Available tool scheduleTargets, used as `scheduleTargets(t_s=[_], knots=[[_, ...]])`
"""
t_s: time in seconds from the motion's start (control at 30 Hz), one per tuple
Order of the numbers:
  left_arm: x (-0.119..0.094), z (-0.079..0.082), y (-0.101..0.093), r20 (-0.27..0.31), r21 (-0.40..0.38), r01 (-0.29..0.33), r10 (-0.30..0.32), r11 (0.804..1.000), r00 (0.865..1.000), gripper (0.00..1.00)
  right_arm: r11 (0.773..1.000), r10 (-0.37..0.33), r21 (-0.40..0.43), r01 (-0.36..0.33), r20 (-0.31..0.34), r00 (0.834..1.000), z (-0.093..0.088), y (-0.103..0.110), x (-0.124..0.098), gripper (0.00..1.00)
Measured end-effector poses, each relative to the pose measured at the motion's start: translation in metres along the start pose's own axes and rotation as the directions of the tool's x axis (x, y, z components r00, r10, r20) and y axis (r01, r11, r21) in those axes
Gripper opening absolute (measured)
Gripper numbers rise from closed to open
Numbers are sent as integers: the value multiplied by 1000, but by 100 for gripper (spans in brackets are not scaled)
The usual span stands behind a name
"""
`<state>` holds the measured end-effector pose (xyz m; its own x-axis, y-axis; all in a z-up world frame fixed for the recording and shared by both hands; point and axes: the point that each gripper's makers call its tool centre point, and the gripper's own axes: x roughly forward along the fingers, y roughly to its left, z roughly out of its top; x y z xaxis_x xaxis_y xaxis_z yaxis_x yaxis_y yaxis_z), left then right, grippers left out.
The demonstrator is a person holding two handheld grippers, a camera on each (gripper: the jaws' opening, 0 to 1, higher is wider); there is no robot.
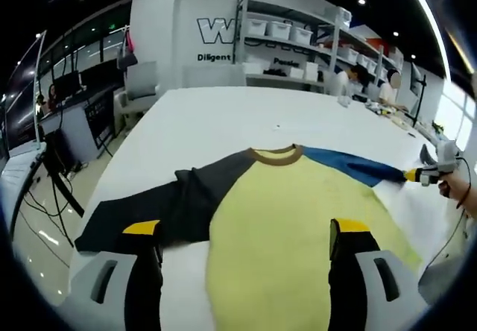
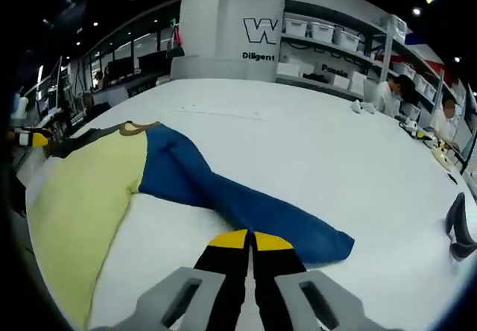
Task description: Fold the garment on the visible template until the final outline fits inside the template.
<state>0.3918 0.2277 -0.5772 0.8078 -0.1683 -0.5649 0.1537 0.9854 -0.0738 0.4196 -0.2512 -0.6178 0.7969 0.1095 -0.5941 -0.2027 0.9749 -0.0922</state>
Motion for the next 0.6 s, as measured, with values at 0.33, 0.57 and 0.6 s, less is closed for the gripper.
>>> scheduleTargets(t_s=[0.33, 0.57, 0.6], knots=[[0, -1, -4, -4, 18, 22, -22, 1000, 1000, 94, 987, -142, -74, 143, 27, 990, 53, -44, 30, 0], [-4, -1, -3, -4, 33, 28, -28, 999, 1000, 94, 984, -145, -105, 141, -28, 989, 58, -64, 75, 0], [-5, -2, -2, -5, 33, 28, -28, 999, 1000, 93, 984, -144, -112, 139, -42, 989, 55, -67, 82, 0]])
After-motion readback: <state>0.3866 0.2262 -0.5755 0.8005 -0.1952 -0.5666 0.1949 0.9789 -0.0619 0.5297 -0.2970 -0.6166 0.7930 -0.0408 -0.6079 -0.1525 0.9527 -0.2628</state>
